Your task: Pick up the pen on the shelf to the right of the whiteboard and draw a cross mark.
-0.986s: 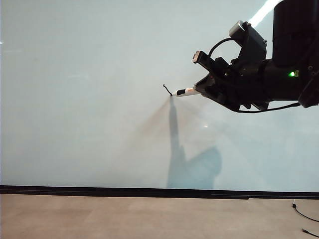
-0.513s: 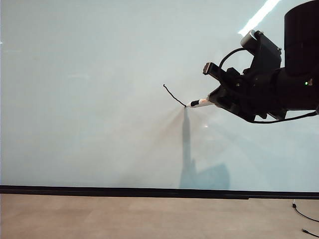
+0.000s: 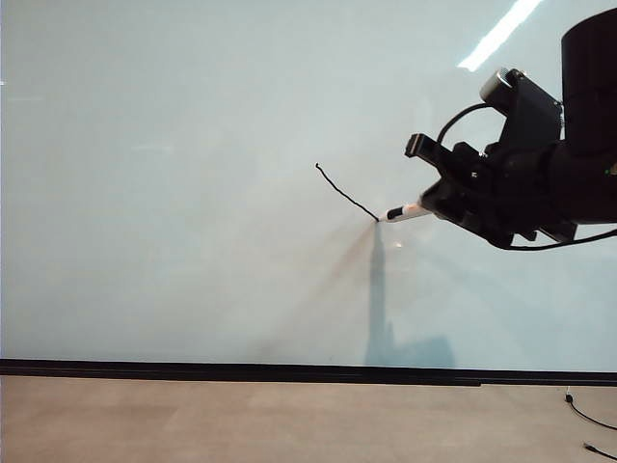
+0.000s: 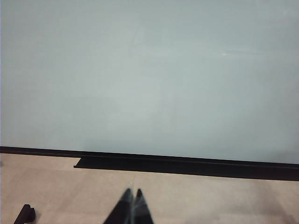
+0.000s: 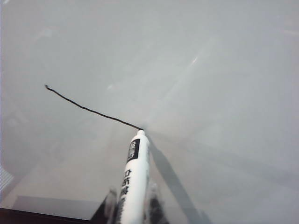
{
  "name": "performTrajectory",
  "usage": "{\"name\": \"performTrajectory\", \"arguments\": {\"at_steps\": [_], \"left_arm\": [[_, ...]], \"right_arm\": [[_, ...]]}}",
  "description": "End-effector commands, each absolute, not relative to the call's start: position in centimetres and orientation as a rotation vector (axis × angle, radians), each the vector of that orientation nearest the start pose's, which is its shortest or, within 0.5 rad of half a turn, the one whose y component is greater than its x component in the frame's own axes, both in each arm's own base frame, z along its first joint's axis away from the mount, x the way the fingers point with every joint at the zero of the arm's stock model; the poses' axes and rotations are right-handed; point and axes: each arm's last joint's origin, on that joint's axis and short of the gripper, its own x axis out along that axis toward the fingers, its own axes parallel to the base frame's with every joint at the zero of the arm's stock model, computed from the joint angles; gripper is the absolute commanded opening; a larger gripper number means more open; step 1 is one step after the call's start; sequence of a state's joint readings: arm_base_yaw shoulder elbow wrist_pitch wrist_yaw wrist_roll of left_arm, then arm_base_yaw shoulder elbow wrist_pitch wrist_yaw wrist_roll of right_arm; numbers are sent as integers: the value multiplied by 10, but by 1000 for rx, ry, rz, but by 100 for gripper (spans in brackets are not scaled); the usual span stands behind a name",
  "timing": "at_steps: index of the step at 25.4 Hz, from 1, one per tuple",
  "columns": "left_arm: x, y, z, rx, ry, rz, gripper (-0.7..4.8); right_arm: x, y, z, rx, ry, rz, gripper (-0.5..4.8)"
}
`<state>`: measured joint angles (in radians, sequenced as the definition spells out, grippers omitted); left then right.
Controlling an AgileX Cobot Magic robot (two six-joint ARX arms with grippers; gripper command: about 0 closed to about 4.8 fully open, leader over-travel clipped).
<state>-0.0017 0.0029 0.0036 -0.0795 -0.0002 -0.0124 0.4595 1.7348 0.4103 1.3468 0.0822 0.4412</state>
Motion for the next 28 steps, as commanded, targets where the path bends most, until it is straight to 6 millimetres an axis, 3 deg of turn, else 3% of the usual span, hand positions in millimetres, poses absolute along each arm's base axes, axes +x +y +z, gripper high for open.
{"name": "performTrajectory", "arguments": {"at_steps": [1, 10, 15, 22, 28], "left_arm": [[97, 0, 158, -8, 70, -5, -4], [97, 0, 158, -8, 70, -5, -5], [97, 0, 158, -8, 70, -5, -5], [97, 0, 158, -8, 70, -5, -5], [97, 0, 158, -8, 70, -5, -4]], "right_arm": [[251, 119, 146, 450, 31, 344, -8], [231, 138, 159, 378, -22, 539, -8], [245, 149, 158, 176, 54, 627, -8], [270, 165, 172, -71, 84, 671, -8], [278, 164, 179, -131, 68, 633, -8]]}}
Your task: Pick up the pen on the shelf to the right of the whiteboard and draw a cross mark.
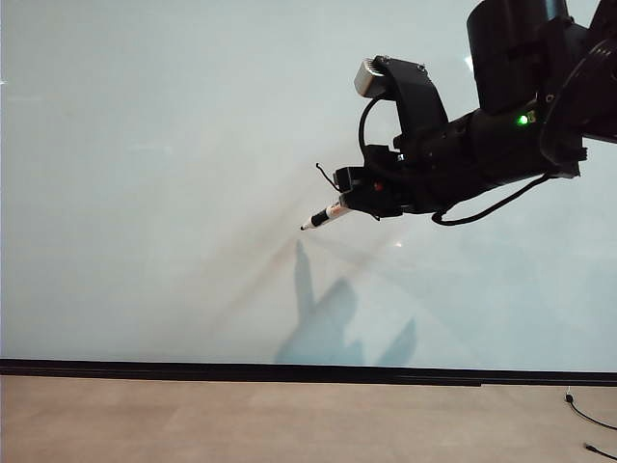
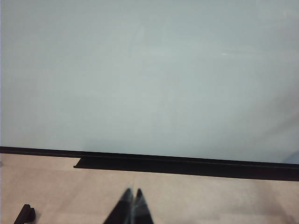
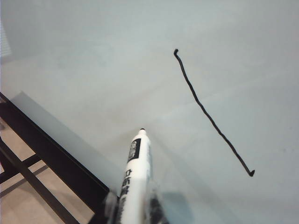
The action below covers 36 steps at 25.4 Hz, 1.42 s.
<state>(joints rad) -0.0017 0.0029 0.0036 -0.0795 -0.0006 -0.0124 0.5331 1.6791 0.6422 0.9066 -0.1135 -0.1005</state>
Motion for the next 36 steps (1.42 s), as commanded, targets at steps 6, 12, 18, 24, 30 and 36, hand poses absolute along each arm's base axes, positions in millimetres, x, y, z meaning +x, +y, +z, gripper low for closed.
{"name": "performTrajectory", "arguments": {"at_steps": [6, 12, 18, 24, 30, 36], "left_arm": [[97, 0, 158, -8, 70, -5, -4], [97, 0, 158, -8, 70, -5, -4], [97, 0, 158, -8, 70, -5, -5], [97, 0, 158, -8, 70, -5, -5], [97, 0, 158, -8, 70, -5, -5], [97, 0, 158, -8, 70, -5, -4]], "right_arm": [[279, 158, 185, -153, 44, 605, -8], [280, 155, 186, -152, 43, 582, -8], [278, 151, 196, -163, 26, 558, -8], [277, 146, 201, -170, 25, 540, -8], [276, 138, 209, -179, 18, 521, -8], [273, 132, 220, -198, -3, 505, -8]]}}
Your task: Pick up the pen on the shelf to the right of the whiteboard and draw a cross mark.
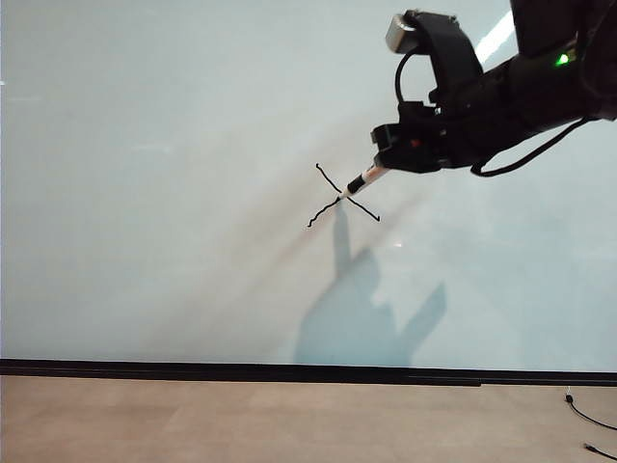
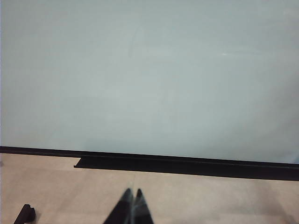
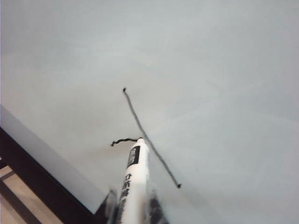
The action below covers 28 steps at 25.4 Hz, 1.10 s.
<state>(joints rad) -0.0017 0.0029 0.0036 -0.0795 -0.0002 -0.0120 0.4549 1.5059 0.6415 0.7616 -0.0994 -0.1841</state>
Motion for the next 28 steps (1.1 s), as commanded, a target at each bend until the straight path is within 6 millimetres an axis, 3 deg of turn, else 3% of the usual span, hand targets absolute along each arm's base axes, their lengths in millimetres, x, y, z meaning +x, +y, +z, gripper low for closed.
{"name": "performTrajectory", "arguments": {"at_steps": [1, 28], "left_arm": [[97, 0, 158, -8, 70, -5, -5], [97, 0, 158, -8, 70, -5, -4]], "right_arm": [[272, 132, 221, -200, -5, 505, -8], [255, 112, 245, -229, -51, 459, -8]]}}
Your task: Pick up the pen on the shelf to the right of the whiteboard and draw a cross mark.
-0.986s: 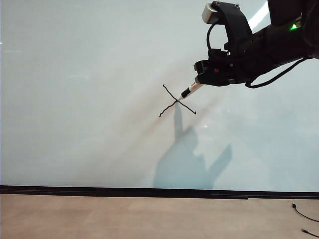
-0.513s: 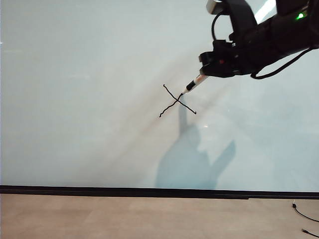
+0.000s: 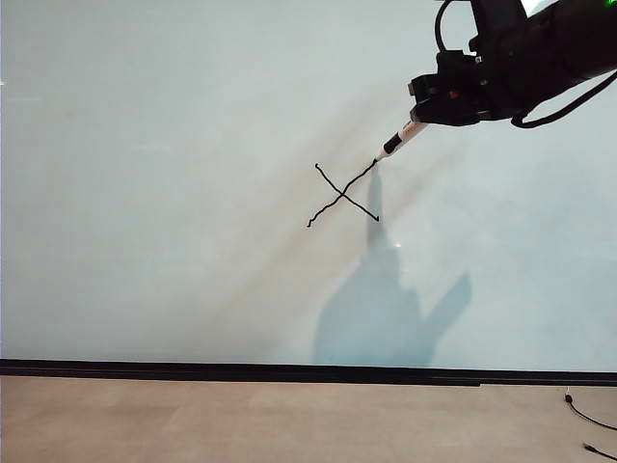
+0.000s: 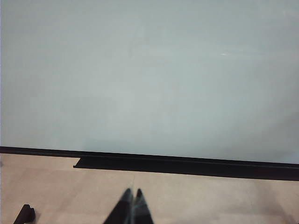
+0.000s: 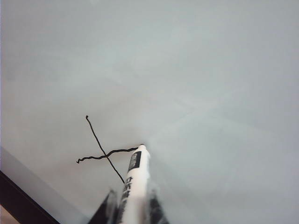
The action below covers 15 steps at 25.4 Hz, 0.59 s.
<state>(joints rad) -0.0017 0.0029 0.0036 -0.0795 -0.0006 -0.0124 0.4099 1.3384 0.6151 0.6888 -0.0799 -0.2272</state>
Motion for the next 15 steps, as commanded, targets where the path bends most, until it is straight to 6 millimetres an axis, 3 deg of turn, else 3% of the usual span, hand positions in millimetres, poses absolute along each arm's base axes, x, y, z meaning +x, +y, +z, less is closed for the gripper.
{"name": "performTrajectory", "arguments": {"at_steps": [1, 7, 11, 15], "left_arm": [[97, 0, 158, -8, 70, -5, -5], [97, 0, 158, -8, 70, -5, -5], [97, 0, 158, -8, 70, -5, -4], [97, 0, 158, -8, 70, -5, -4]], "right_arm": [[255, 112, 245, -229, -50, 460, -8], [252, 114, 245, -228, -28, 532, -8], [235, 116, 248, -234, -40, 574, -8], [208, 103, 247, -213, -64, 572, -8]]}}
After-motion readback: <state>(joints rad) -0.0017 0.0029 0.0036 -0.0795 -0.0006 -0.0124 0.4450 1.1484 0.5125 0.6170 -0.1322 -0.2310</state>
